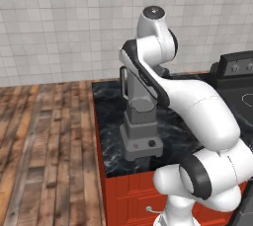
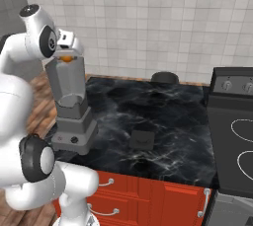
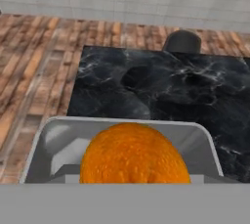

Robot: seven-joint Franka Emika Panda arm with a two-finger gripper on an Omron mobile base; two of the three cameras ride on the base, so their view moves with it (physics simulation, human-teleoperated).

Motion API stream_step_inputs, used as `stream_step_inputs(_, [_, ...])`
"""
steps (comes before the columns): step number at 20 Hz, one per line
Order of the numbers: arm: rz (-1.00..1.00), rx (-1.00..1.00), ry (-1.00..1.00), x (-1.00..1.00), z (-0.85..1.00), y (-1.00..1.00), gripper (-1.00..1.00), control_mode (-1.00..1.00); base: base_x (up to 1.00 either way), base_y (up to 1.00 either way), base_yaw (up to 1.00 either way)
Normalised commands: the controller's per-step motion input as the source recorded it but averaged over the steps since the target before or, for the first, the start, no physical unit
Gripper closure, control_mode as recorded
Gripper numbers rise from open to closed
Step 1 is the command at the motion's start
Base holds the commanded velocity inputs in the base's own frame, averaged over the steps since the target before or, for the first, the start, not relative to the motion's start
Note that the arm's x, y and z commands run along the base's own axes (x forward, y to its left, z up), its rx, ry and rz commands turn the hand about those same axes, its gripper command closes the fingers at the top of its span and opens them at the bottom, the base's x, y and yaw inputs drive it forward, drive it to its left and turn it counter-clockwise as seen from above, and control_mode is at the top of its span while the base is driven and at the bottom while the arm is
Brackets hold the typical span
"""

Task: Open the blender lid, put the tangerine in the blender, close the lid, and start the blender.

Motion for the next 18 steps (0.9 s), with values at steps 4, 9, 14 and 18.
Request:
stream_step_inputs(4, [0.05,-0.01,0.19,0.46,-0.70,0.00,1.00,-1.00,0.00,0.00,0.00])
stream_step_inputs(9, [0.05,0.00,0.15,0.28,-0.58,0.02,1.00,-1.00,0.00,0.00,0.00])
stream_step_inputs(14, [0.06,0.01,0.06,-0.01,-0.56,0.00,1.00,-1.00,0.00,0.00,0.00])
stream_step_inputs(18, [0.01,0.01,0.00,-0.11,-0.19,0.17,1.00,-1.00,0.00,0.00,0.00])
